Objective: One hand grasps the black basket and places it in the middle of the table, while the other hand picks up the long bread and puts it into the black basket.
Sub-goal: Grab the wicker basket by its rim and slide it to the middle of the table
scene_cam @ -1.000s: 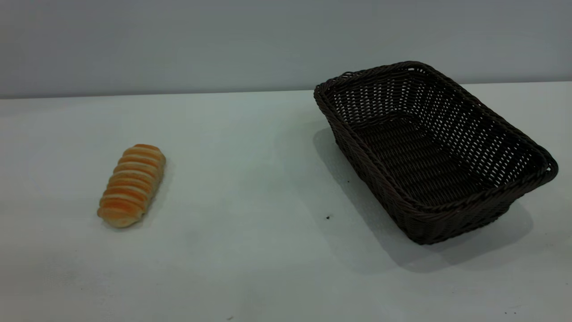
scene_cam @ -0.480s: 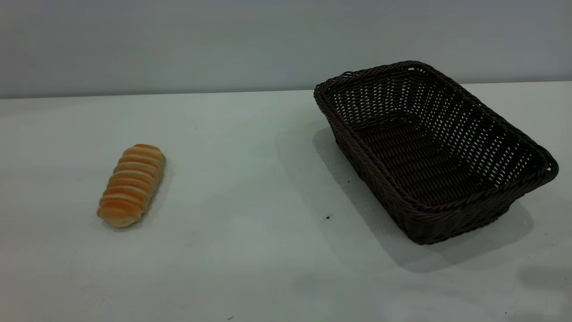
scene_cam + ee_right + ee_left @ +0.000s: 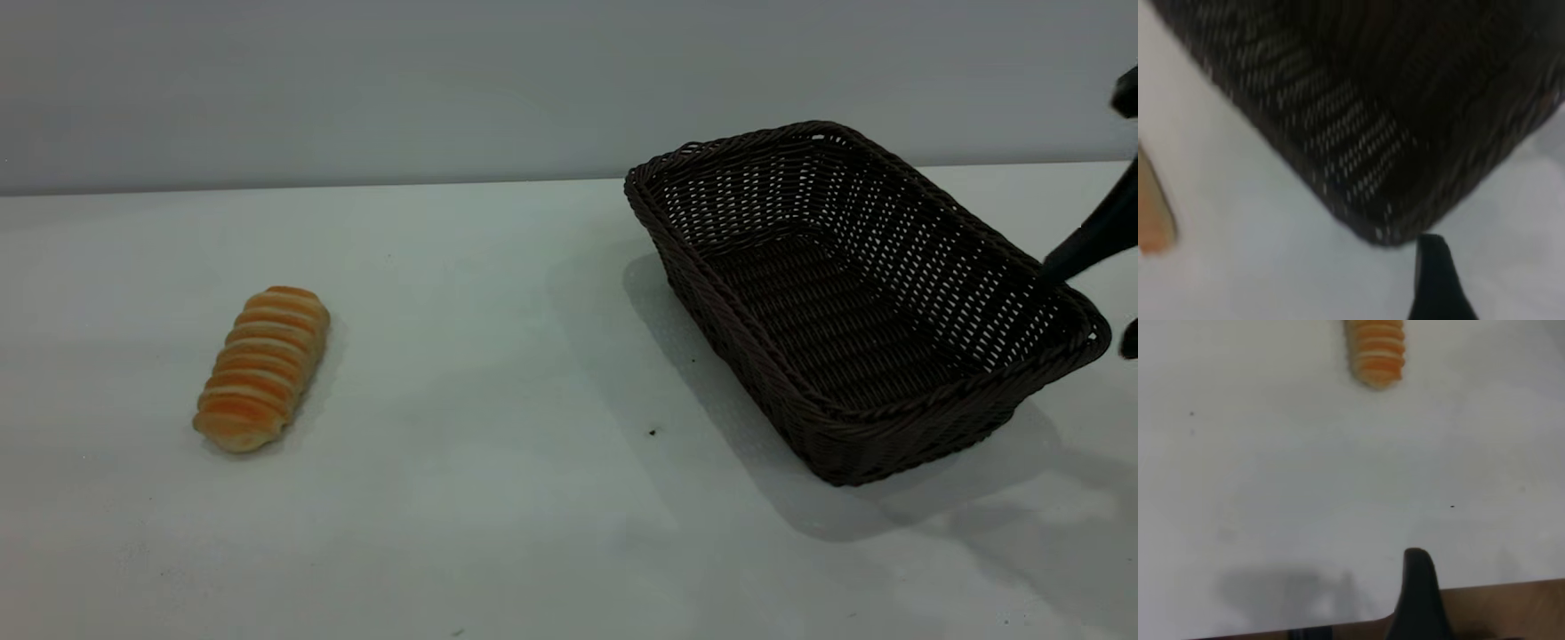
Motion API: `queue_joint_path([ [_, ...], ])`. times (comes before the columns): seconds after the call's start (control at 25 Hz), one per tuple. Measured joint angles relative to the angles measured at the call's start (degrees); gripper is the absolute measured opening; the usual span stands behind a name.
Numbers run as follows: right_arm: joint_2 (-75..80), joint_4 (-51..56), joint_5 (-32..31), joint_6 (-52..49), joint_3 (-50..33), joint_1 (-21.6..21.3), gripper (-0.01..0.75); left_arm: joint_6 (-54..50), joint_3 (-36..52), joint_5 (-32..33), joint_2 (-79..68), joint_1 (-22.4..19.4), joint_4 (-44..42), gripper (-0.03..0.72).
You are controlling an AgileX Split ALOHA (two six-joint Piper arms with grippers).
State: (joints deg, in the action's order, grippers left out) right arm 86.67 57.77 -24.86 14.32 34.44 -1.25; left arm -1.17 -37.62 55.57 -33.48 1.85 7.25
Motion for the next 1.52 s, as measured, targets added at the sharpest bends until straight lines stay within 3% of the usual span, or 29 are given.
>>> queue_joint_path([
  [0.4,15.3,12.6,1.9,9.5,3.6,0.0,0.405,0.1,0.0,0.0,0.0,0.0,-0.8,0.586],
  [1.04,27.0,18.6,7.0,8.1,12.0,0.0,0.38,0.1,0.0,2.1,0.0,0.0,-0.9,0.586],
  [1.16,30.7,20.0,6.1,8.1,14.8,0.0,0.327,0.1,0.0,2.1,0.0,0.0,-1.3,0.586],
  [1.4,32.8,21.0,6.1,7.7,16.6,0.0,0.13,0.1,0.0,3.1,0.0,0.0,-2.1,0.586],
  [1.52,32.8,19.9,5.4,9.2,16.6,0.0,0.117,0.1,0.0,3.2,0.0,0.0,-2.1,0.586],
])
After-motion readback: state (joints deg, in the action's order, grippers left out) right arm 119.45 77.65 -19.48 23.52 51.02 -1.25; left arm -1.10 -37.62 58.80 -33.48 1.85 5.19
